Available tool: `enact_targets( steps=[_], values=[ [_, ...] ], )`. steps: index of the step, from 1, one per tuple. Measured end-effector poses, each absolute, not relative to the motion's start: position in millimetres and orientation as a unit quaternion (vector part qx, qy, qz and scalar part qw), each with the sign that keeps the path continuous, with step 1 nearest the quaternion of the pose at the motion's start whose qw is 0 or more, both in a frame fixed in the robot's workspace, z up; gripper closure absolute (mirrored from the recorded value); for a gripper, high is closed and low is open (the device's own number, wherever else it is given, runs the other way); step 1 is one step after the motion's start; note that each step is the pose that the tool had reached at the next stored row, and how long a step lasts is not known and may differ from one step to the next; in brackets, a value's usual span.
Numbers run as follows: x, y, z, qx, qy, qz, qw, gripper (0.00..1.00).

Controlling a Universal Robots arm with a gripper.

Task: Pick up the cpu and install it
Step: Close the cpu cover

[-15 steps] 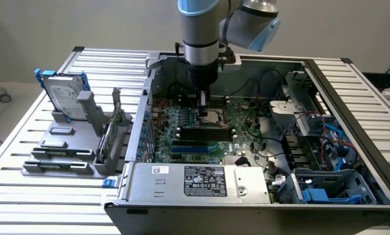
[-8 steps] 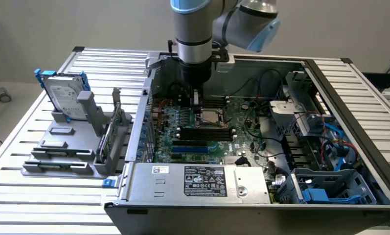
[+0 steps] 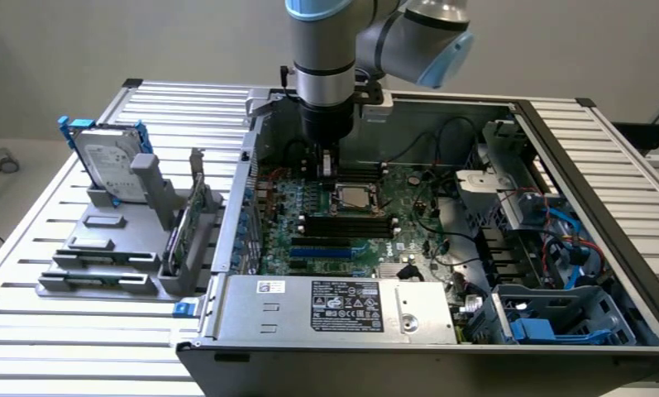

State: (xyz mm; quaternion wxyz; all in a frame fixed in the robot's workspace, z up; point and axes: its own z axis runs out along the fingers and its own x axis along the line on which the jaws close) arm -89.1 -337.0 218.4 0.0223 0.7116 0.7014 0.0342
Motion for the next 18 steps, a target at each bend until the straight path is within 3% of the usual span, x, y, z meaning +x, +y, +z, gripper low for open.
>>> enact_targets(
  steps=[10, 18],
  values=[
    [-88, -337, 220, 0.712, 0.701, 0.034, 0.022, 0.89],
    [-71, -340, 244, 0.712, 0.701, 0.036, 0.021, 0.89]
  ],
)
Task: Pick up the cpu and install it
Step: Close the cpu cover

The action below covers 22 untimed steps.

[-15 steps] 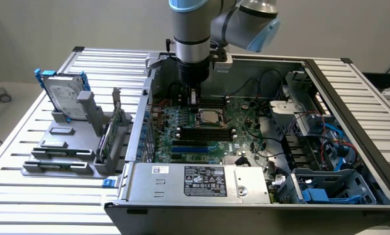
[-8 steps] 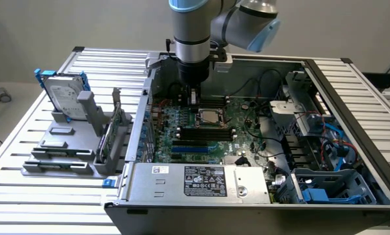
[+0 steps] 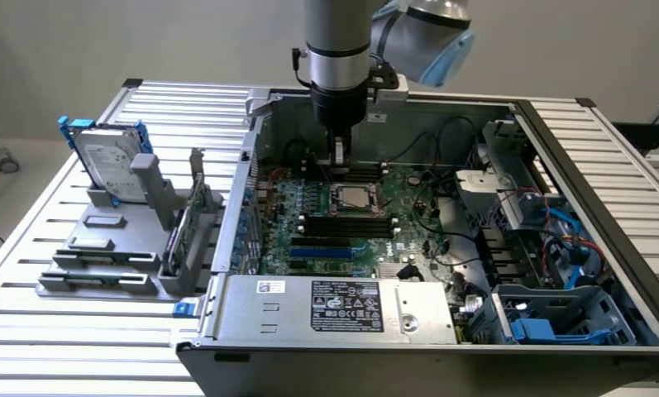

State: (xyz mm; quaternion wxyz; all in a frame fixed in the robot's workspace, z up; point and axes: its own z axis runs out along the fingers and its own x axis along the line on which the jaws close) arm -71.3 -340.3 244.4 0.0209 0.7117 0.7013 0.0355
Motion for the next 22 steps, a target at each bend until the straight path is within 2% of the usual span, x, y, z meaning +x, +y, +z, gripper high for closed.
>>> enact_targets(
  steps=[12, 22],
  values=[
    [-24, -349, 250, 0.712, 0.701, 0.036, 0.02, 0.89],
    [22, -350, 268, 0.712, 0.701, 0.037, 0.018, 0.89]
  ],
)
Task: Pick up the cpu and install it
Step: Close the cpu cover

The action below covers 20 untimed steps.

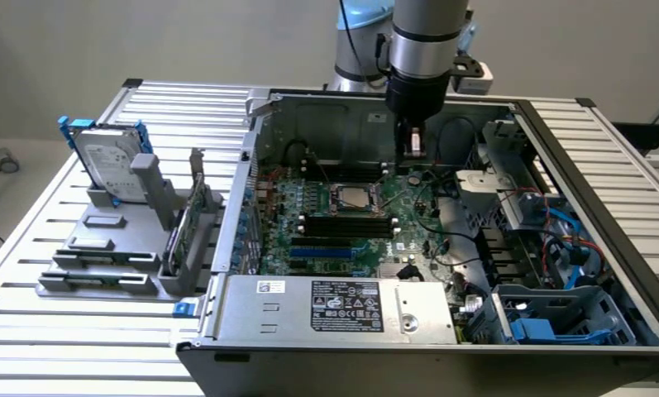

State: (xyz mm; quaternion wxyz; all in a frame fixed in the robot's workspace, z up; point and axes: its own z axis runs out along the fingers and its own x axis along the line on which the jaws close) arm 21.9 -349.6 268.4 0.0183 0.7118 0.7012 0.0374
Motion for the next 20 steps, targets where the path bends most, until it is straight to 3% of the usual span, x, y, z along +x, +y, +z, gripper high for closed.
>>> enact_targets(
  steps=[9, 20],
  values=[
    [59, -349, 264, 0.712, 0.701, 0.042, 0.014, 0.89],
    [62, -338, 247, 0.71, 0.703, 0.043, 0.013, 0.89]
  ],
)
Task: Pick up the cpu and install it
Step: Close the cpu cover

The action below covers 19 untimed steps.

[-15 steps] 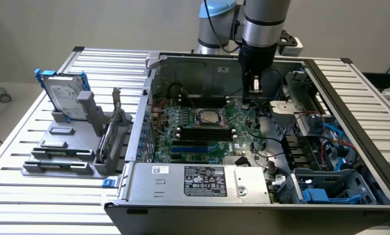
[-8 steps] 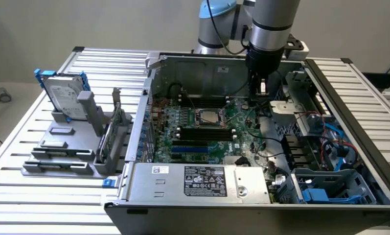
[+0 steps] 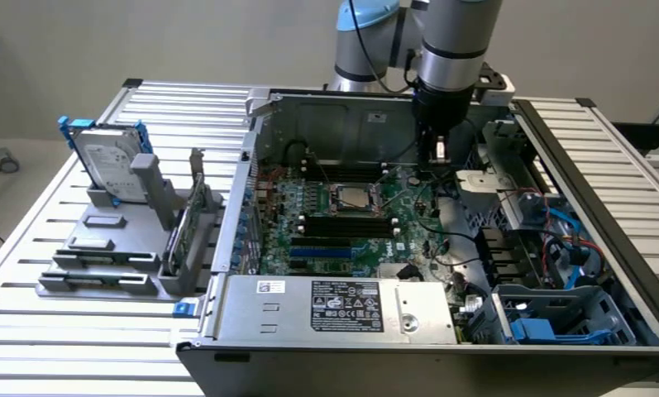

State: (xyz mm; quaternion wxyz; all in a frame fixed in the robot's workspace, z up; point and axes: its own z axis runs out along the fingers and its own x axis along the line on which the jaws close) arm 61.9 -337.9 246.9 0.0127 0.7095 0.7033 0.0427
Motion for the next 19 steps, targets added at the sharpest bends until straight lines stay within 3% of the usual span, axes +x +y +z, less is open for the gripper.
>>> enact_targets(
  steps=[7, 19],
  values=[
    [58.3, -334.7, 244.0, 0.708, 0.705, 0.04, 0.009, 0.89],
    [53.2, -334.7, 244.0, 0.709, 0.703, -0.022, -0.052, 0.89]
  ],
)
